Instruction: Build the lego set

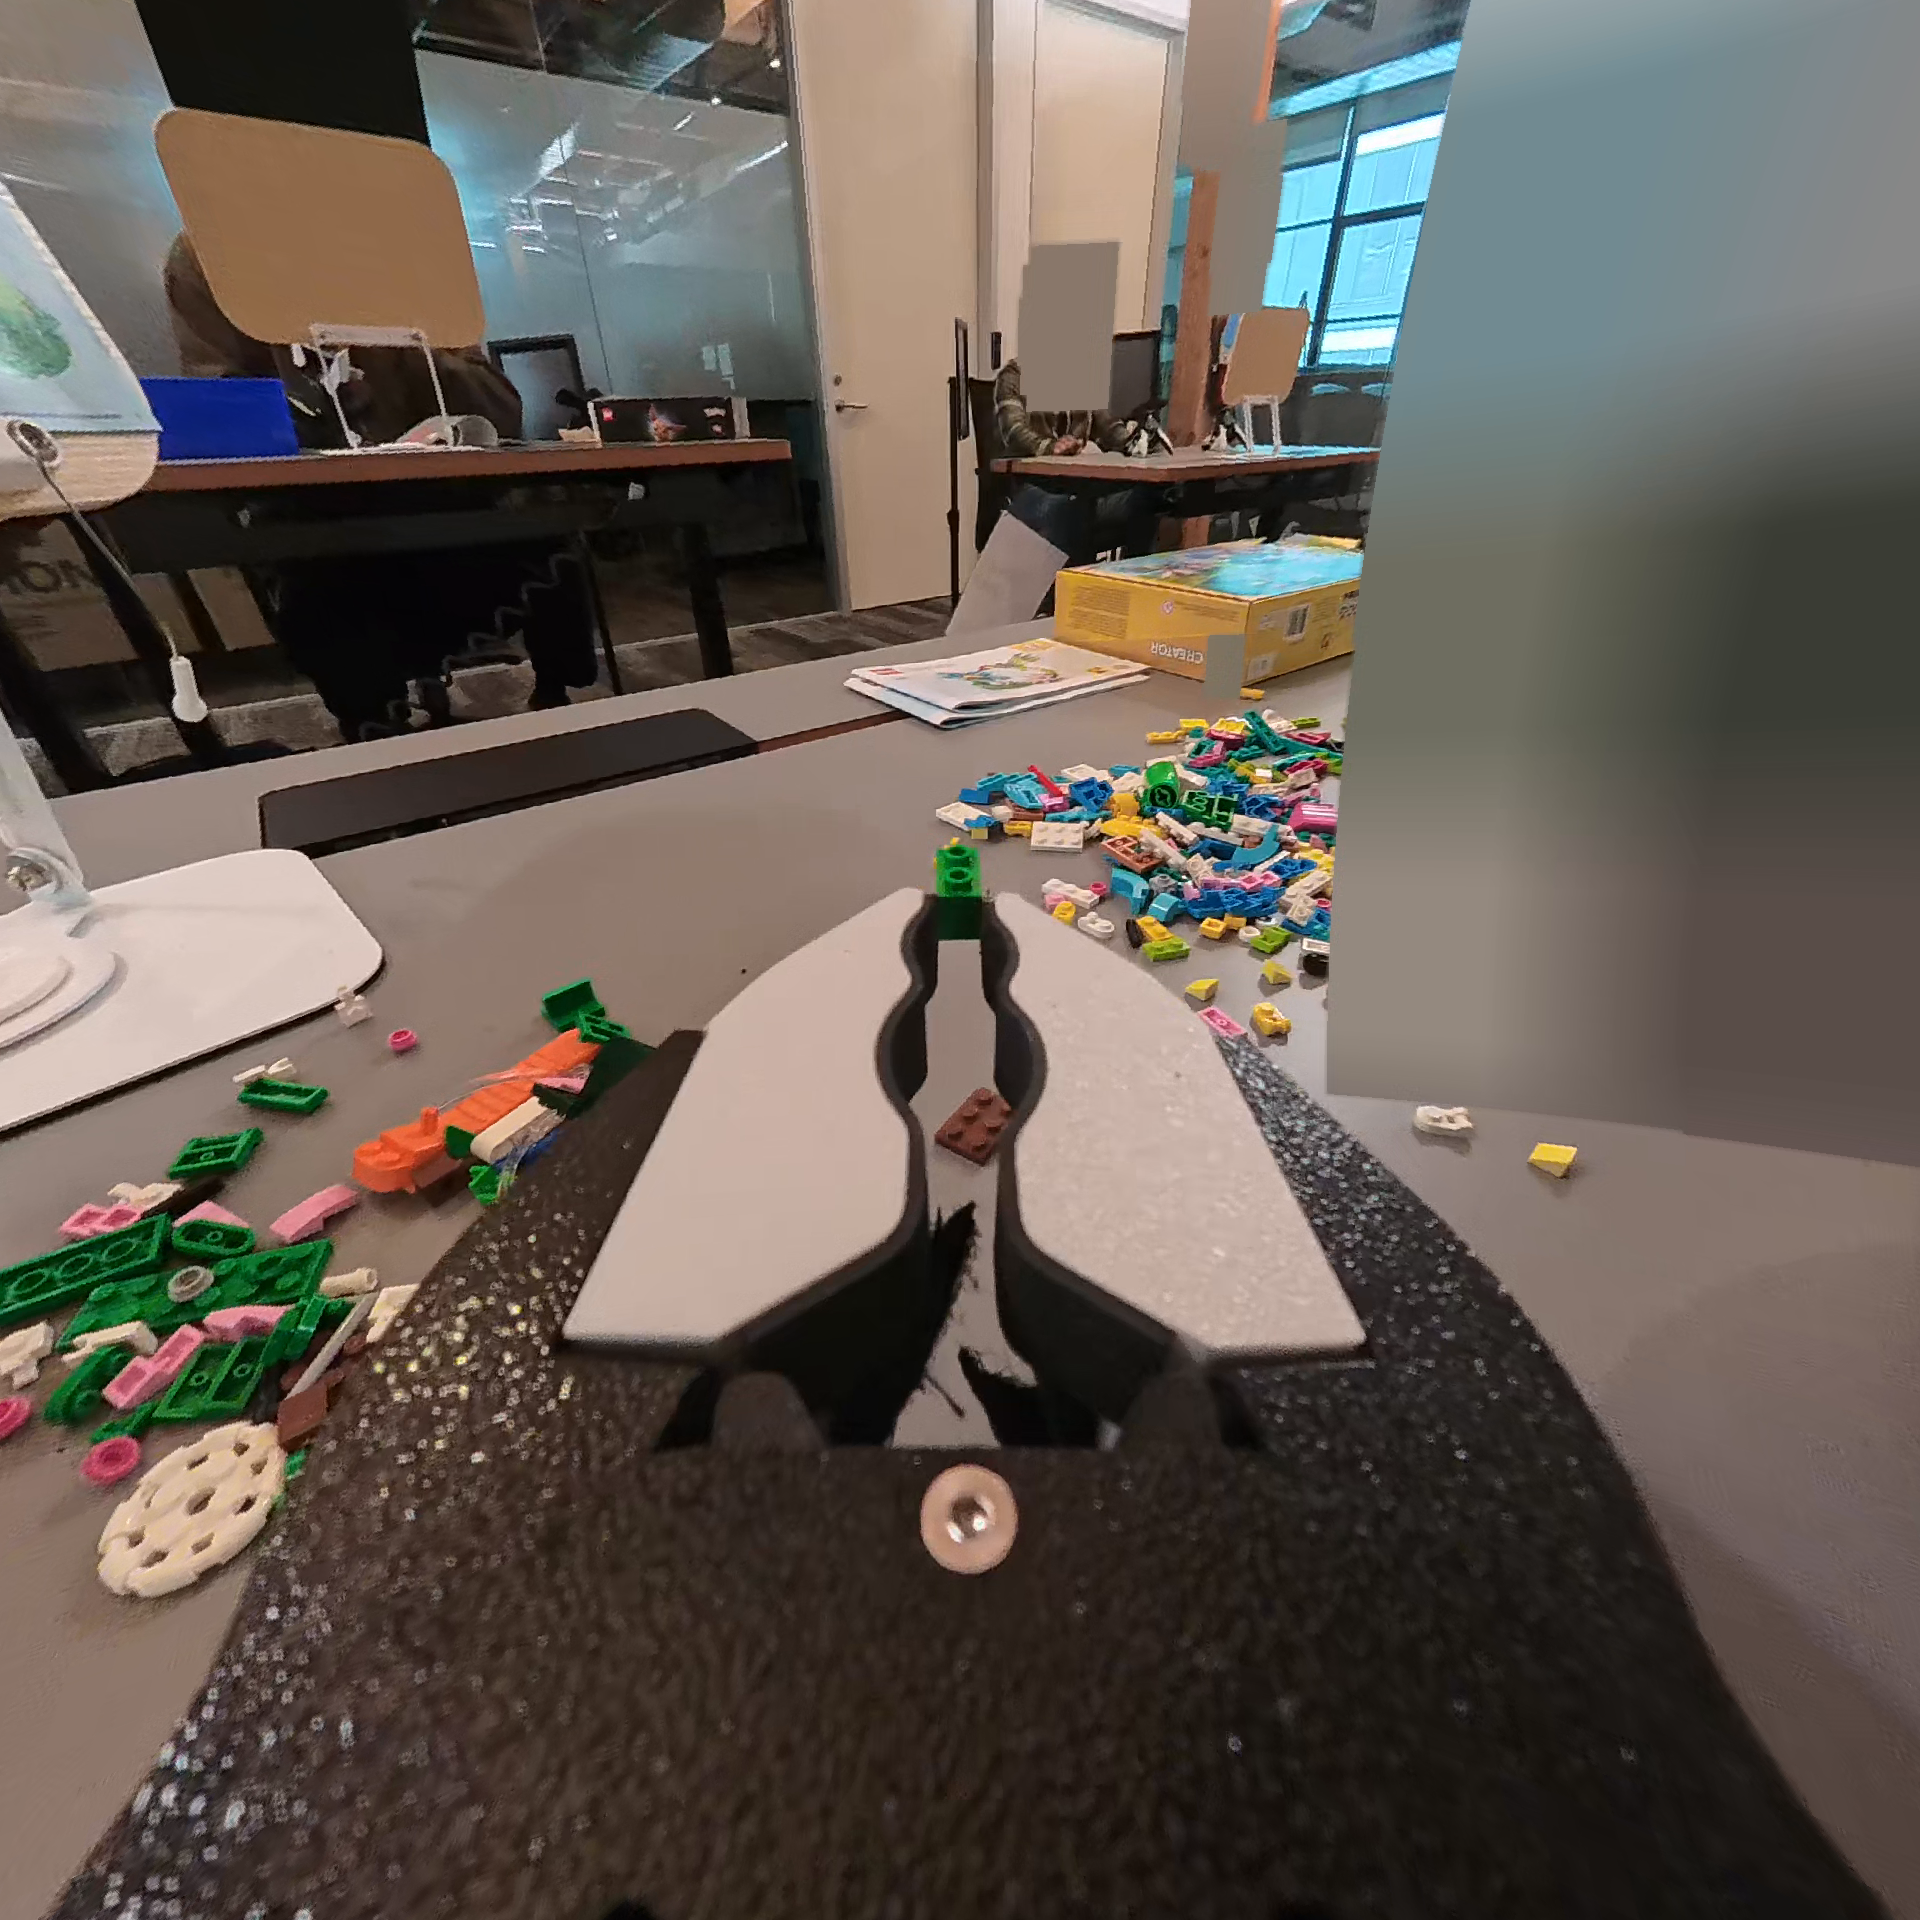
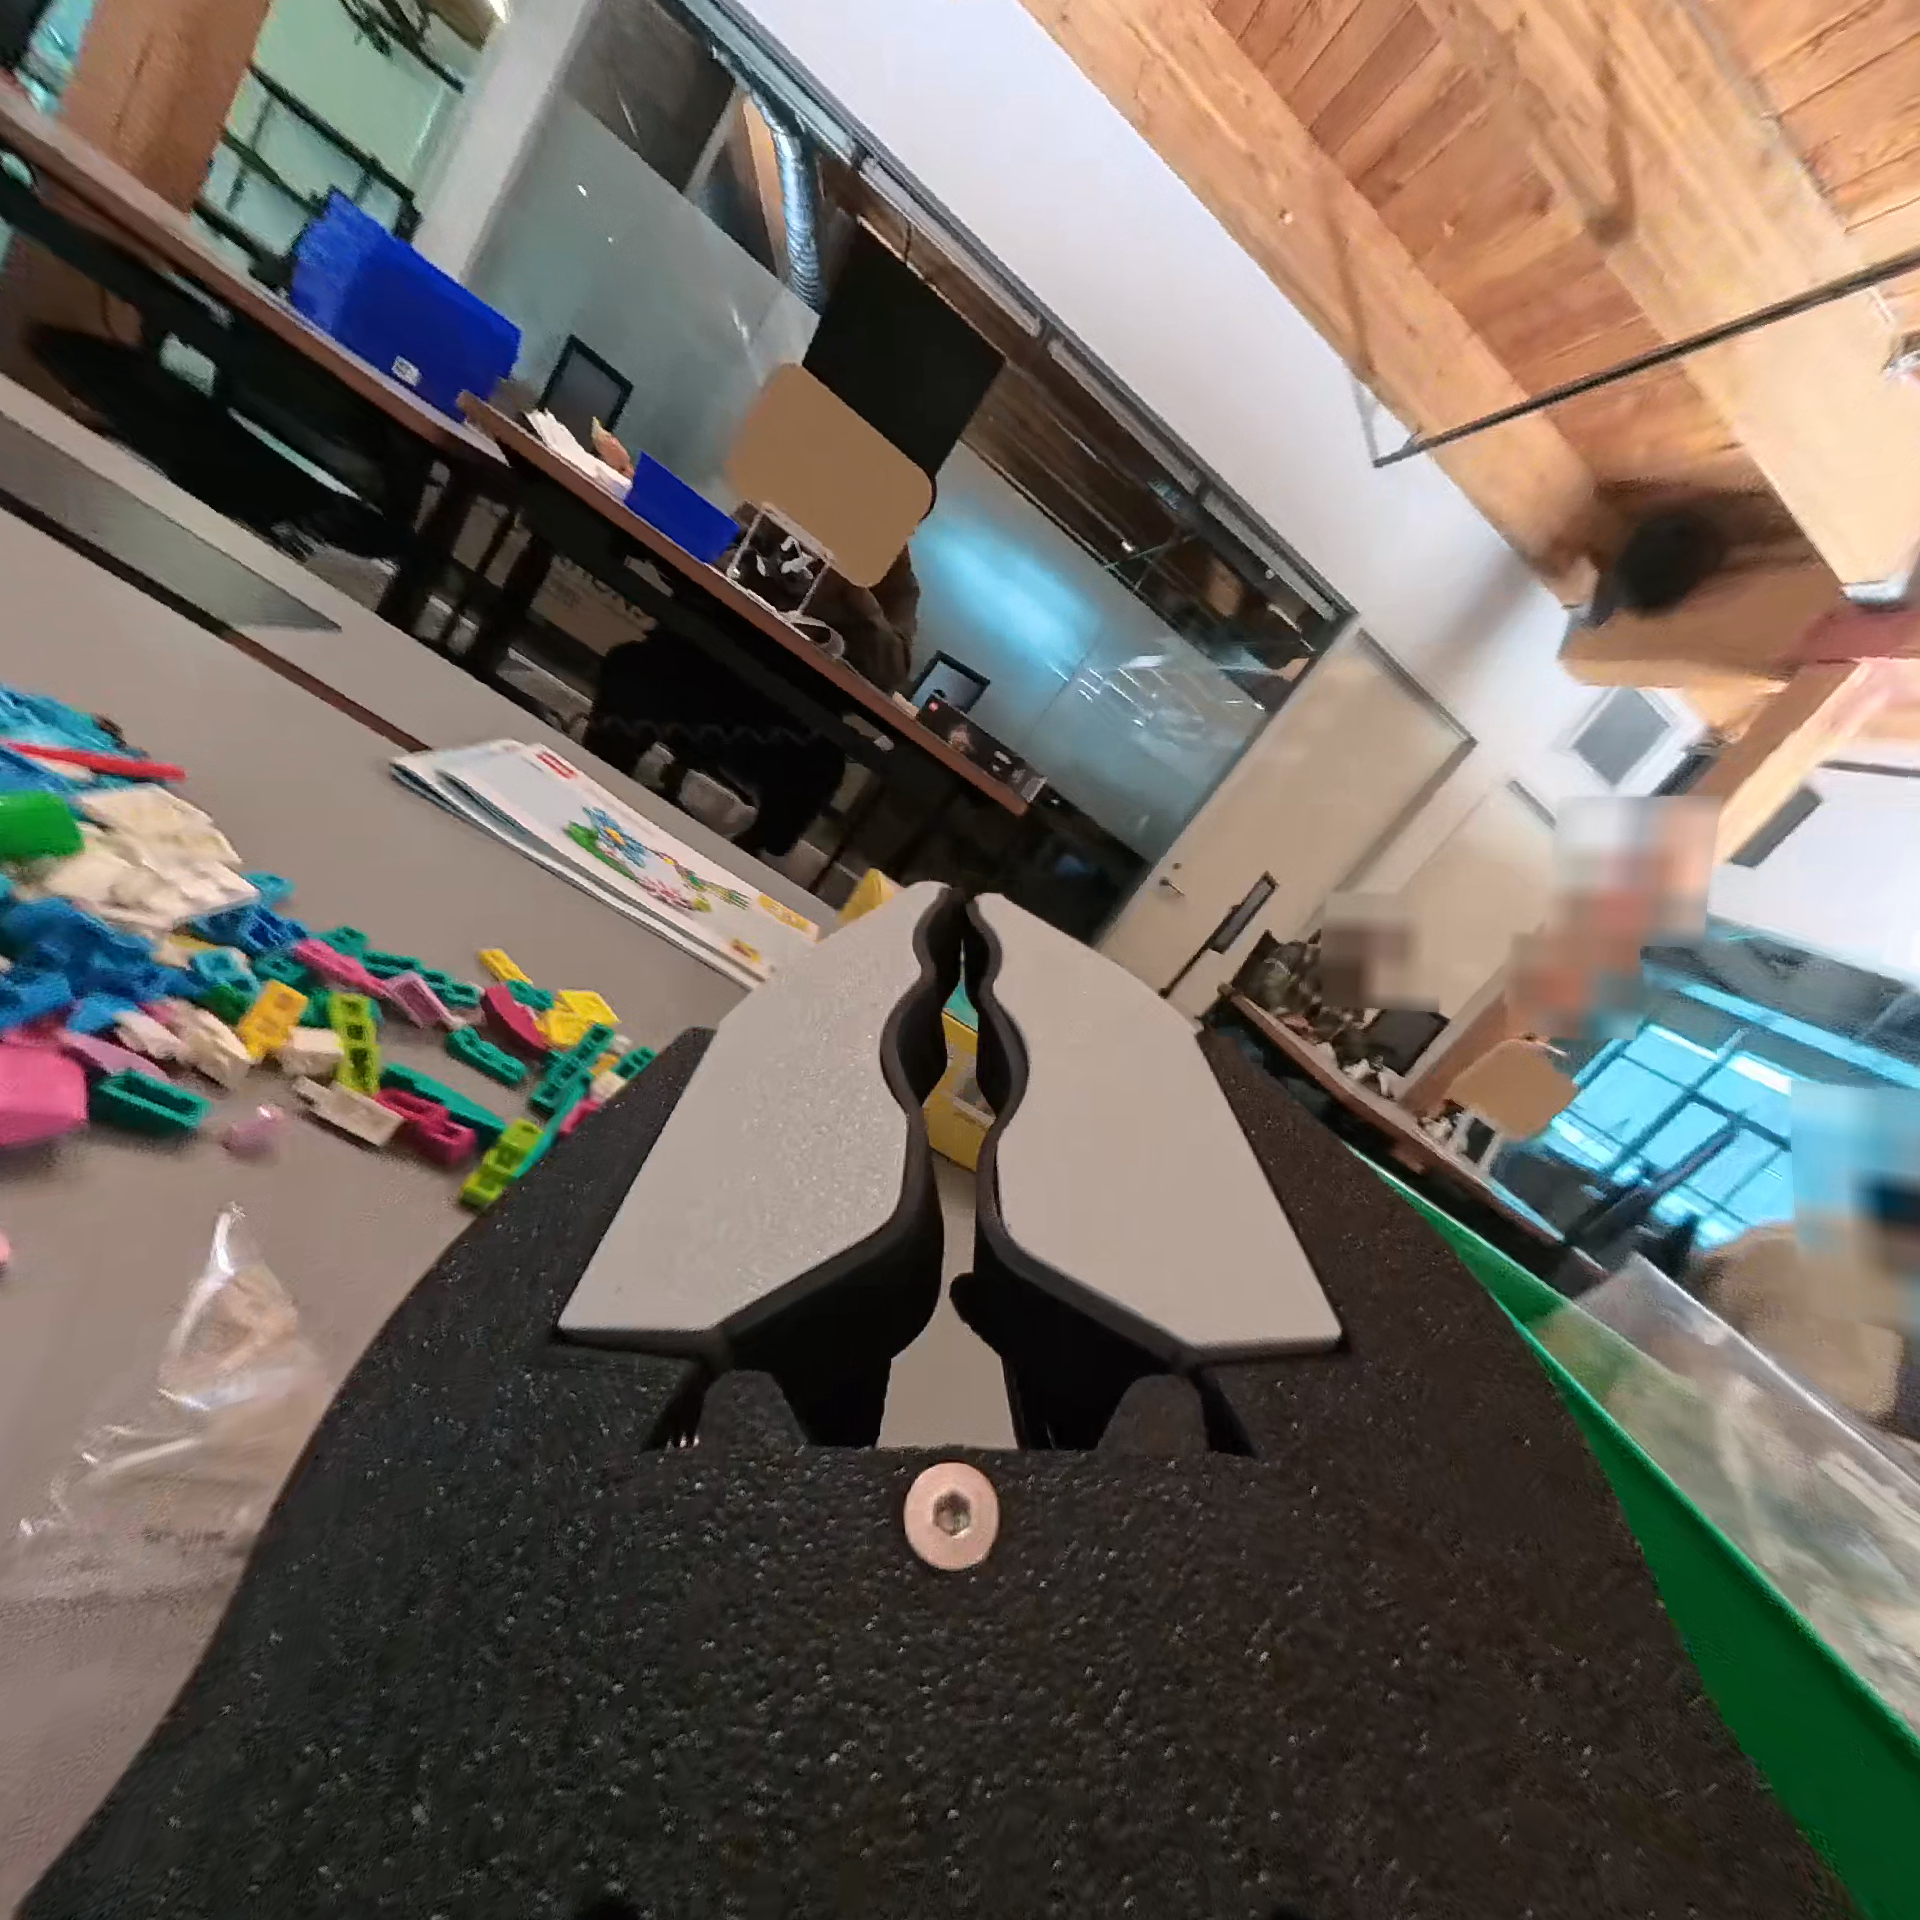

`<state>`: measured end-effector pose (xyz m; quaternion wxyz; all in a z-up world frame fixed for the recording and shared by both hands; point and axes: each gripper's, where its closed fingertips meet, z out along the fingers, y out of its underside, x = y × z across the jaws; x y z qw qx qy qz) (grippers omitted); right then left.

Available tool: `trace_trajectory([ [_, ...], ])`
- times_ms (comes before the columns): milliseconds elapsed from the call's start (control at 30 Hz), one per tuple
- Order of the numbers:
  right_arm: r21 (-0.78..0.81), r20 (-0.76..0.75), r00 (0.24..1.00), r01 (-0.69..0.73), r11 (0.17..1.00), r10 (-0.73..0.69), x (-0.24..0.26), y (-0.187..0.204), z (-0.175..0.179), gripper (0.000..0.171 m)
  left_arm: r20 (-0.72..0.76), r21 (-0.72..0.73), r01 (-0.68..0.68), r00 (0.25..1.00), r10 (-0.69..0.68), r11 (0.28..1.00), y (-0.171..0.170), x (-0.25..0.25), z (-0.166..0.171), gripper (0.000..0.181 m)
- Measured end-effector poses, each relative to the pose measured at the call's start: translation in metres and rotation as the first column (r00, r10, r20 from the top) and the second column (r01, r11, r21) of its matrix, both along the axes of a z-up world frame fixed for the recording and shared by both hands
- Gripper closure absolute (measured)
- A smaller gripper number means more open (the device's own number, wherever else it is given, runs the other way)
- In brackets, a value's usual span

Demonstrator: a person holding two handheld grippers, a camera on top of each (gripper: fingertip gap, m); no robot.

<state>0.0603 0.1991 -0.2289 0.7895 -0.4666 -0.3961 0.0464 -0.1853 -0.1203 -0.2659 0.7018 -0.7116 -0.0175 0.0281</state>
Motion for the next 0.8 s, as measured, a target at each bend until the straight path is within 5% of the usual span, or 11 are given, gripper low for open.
trace_trajectory([
  [500,-0.155,-0.166,0.986,-0.007,0.988,-0.019,0.027,0.023,-0.007,0.171,0.001,0.019,0.013,1.000,-0.013,1.000,-0.002,0.001,0.003,0.174],
  [700,-0.144,-0.060,0.988,-0.146,0.979,0.139,-0.007,0.001,-0.015,0.171,0.005,0.029,0.011,1.000,-0.011,1.000,-0.004,0.000,0.005,0.174],
  [800,-0.182,0.052,0.936,-0.334,0.925,0.348,-0.039,-0.031,-0.027,0.171,0.007,0.031,0.011,1.000,-0.012,0.999,-0.004,0.000,0.006,0.174],
])
